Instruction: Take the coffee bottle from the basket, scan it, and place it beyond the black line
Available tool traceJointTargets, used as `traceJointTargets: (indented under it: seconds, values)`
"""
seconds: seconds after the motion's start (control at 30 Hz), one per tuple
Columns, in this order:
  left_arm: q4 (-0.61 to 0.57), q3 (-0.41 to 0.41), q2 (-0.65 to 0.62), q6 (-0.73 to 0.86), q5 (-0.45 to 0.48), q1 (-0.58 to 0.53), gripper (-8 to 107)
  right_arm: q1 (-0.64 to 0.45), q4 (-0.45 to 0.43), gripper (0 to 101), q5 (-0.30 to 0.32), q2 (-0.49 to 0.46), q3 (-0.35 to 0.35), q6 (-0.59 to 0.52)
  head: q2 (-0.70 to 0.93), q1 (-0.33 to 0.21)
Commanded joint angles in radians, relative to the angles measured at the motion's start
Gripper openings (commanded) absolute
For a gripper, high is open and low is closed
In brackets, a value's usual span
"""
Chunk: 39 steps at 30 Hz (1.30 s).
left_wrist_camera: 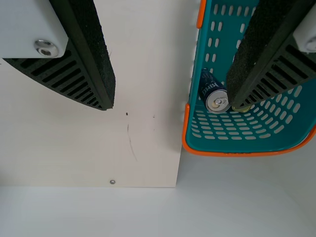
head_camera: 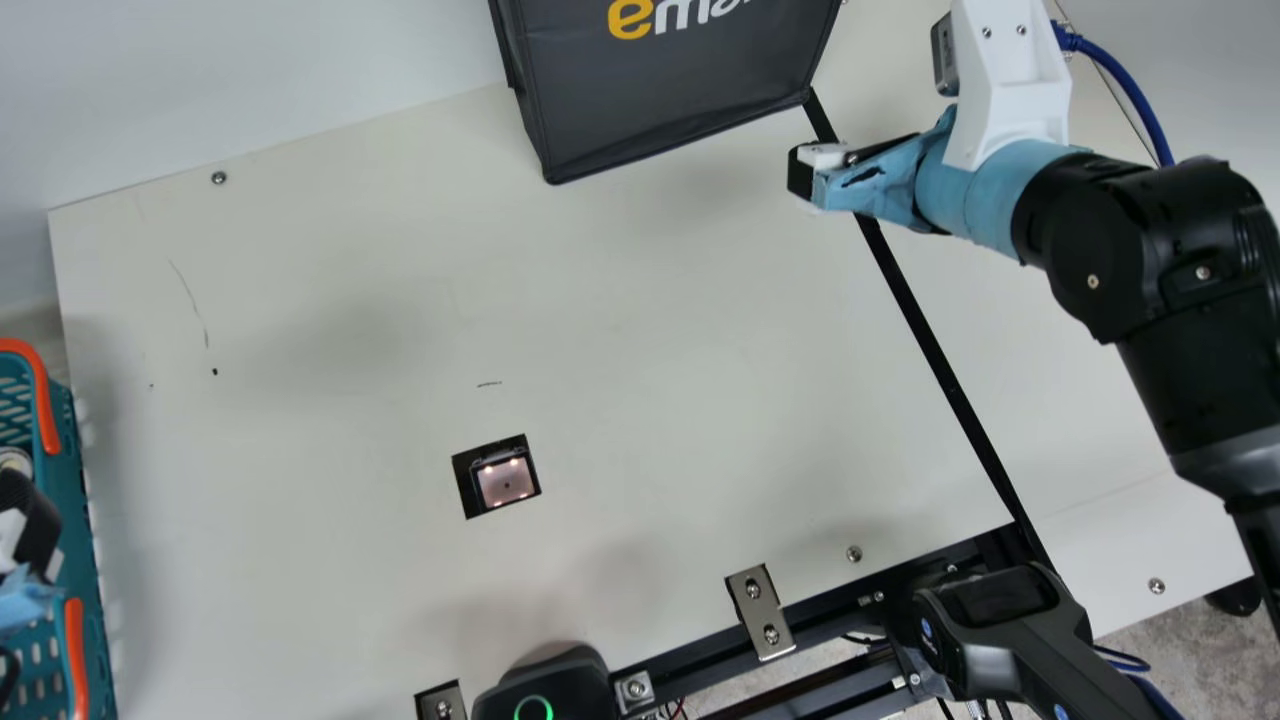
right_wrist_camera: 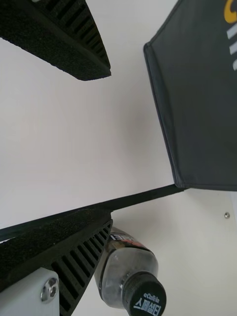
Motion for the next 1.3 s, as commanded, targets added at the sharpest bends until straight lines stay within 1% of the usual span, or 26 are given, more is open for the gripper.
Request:
traceJointTargets:
  seconds: [0.0,0.53,0.77,1.27]
  values:
    - [0.0,0.0,0.0,0.0,0.0,0.0,90,0.011,-0.004,91,0.004,-0.014,0.009,0.002,-0.002,-0.017]
    - [0.0,0.0,0.0,0.0,0.0,0.0,90,0.069,-0.023,91,0.019,-0.153,0.115,0.0,-0.002,-0.017]
    - [0.0,0.0,0.0,0.0,0.0,0.0,90,0.086,-0.031,91,0.021,-0.192,0.142,0.006,-0.002,-0.017]
    - [-0.036,-0.21,-0.018,0.035,0.262,-0.031,90,0.07,-0.023,91,0.282,-0.3,-0.062,-0.101,0.347,-0.017]
